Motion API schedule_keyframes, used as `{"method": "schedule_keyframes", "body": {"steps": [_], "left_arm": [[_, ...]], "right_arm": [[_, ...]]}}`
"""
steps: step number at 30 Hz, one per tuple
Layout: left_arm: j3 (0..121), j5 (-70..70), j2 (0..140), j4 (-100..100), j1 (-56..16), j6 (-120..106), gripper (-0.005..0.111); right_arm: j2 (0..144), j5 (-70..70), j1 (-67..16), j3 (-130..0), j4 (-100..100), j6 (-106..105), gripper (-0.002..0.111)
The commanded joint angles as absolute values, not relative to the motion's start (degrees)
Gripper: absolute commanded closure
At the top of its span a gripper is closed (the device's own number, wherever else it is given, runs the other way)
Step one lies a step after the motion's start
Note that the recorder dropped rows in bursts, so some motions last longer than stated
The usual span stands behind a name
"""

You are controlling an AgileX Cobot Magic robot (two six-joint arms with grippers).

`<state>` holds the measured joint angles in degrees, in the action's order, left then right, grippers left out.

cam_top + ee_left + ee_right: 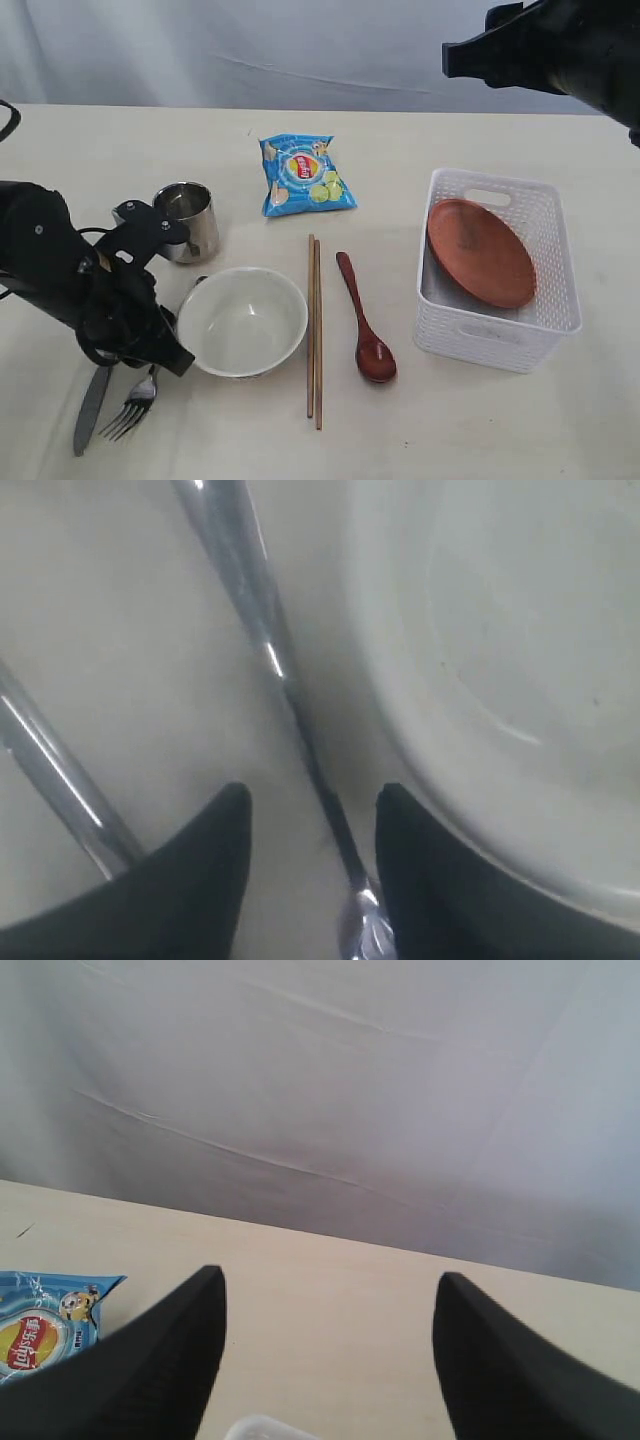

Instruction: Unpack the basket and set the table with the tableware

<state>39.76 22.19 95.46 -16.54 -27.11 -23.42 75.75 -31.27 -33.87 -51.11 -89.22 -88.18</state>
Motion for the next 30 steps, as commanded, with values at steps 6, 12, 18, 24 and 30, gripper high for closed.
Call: {"method": "schedule_keyframes", "body": {"steps": [6, 12, 18, 24, 30], "left_arm": [[40.18, 21.06, 97.32, -16.29, -27.35, -22.89, 0.067], [40.18, 20.85, 97.92, -16.29, -27.35, -21.63, 0.070], [40.18, 22.89, 97.92, -16.29, -27.35, -16.61, 0.101], [40.18, 22.91, 97.92, -16.91, -27.35, -9.69, 0.107], [40.18, 22.80, 97.92, -16.91, -27.35, -1.46, 0.107]], "right_arm": [[75.28, -30.93, -33.41, -50.96, -88.54, -88.06, 0.051], [75.28, -30.93, -33.41, -50.96, -88.54, -88.06, 0.051], [75.28, -30.93, -33.41, -50.96, -88.54, -88.06, 0.051], [75.28, -30.93, -33.41, -50.96, -88.44, -88.06, 0.051], [75.28, -30.93, -33.41, -50.96, -88.44, -88.06, 0.051]]}}
